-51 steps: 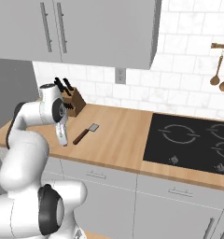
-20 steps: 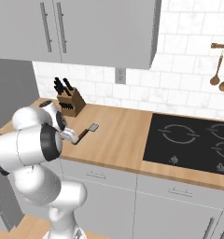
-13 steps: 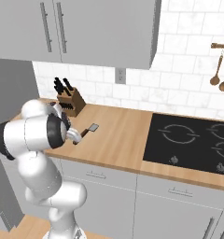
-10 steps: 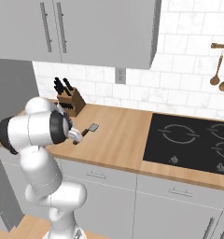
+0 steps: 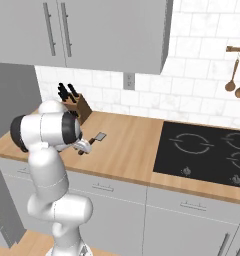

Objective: Put the onion and lemon wedge in the pot. Retrieve the spatula and lightly stir the vegetables in the pot.

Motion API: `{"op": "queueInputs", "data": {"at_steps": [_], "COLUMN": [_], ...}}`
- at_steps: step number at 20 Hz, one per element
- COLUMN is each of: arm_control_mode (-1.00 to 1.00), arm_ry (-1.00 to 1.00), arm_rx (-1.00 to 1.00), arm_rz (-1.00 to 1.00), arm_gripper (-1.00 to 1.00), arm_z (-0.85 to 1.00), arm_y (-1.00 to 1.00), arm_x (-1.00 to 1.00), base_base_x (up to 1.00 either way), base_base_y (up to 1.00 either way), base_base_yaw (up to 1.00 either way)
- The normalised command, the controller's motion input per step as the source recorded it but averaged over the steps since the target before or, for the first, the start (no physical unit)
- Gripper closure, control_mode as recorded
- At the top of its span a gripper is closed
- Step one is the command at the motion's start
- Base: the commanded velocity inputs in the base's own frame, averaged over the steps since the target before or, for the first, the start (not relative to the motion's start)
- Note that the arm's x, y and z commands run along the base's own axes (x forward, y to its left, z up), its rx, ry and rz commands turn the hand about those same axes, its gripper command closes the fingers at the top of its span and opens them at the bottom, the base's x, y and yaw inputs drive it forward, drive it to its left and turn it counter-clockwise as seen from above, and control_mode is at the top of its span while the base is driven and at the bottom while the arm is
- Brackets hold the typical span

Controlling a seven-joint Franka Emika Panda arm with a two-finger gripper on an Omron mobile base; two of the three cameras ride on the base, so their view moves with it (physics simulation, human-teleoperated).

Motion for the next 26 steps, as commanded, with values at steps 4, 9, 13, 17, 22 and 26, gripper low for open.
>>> {"op": "queueInputs", "data": {"at_steps": [4, 9, 13, 17, 22, 26], "arm_control_mode": [-1.00, -1.00, -1.00, -1.00, -1.00, -1.00], "arm_ry": [0.00, -0.03, -0.15, -0.19, -0.02, 0.03], "arm_rx": [0.00, 0.00, 0.01, 0.15, 0.27, 0.27], "arm_rz": [0.00, 0.00, 0.00, -0.02, -0.10, -0.27], "arm_gripper": [1.00, 1.00, 1.00, 1.00, 1.00, 1.00], "arm_z": [-0.46, -0.25, 0.36, 1.00, 1.00, 1.00], "arm_y": [-0.04, 0.00, 0.00, -0.05, -0.03, 0.01], "arm_x": [-0.04, -0.23, -0.32, -0.45, -0.39, -0.28], "base_base_x": [0.00, 0.00, 0.00, 0.00, 0.00, 0.00], "base_base_y": [0.00, 0.00, 0.00, 0.00, 0.00, 0.00], "base_base_yaw": [0.00, 0.00, 0.00, 0.00, 0.00, 0.00]}}
